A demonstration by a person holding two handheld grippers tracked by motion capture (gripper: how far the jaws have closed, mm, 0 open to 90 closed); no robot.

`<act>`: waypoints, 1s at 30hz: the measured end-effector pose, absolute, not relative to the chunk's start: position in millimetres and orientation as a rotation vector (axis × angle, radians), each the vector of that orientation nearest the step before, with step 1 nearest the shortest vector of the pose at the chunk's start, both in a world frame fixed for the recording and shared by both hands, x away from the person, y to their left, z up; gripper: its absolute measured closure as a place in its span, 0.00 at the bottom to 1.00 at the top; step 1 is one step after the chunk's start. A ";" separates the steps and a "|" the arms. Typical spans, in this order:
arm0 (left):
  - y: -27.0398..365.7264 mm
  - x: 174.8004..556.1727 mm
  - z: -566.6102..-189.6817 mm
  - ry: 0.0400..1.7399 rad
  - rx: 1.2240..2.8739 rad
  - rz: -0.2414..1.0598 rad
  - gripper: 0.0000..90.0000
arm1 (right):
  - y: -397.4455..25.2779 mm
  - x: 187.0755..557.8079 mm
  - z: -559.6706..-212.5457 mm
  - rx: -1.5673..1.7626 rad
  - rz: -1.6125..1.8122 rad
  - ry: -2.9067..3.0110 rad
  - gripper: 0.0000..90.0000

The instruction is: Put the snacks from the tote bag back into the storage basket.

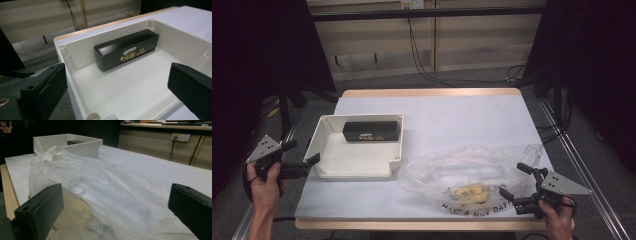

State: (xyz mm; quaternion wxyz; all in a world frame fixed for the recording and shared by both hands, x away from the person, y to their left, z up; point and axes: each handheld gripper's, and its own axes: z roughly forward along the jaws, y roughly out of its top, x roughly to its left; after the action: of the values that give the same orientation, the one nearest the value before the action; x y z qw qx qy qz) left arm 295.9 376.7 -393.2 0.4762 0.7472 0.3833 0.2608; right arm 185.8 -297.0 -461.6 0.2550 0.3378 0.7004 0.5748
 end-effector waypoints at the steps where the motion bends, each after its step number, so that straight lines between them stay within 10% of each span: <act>1: 372.0 291.0 -393.8 0.925 1.832 0.651 0.03 | -298.0 185.5 -461.5 0.910 1.561 1.906 0.00; 30: 252.6 249.4 -427.7 0.861 1.829 0.668 0.02 | -304.8 183.8 -460.2 0.914 1.543 1.889 0.00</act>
State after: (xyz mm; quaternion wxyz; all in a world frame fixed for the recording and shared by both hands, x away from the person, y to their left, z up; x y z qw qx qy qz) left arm 249.4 252.6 -427.7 0.4847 0.7514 0.3538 0.2745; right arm 183.8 -304.8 -460.2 0.2651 0.3383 0.6993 0.5711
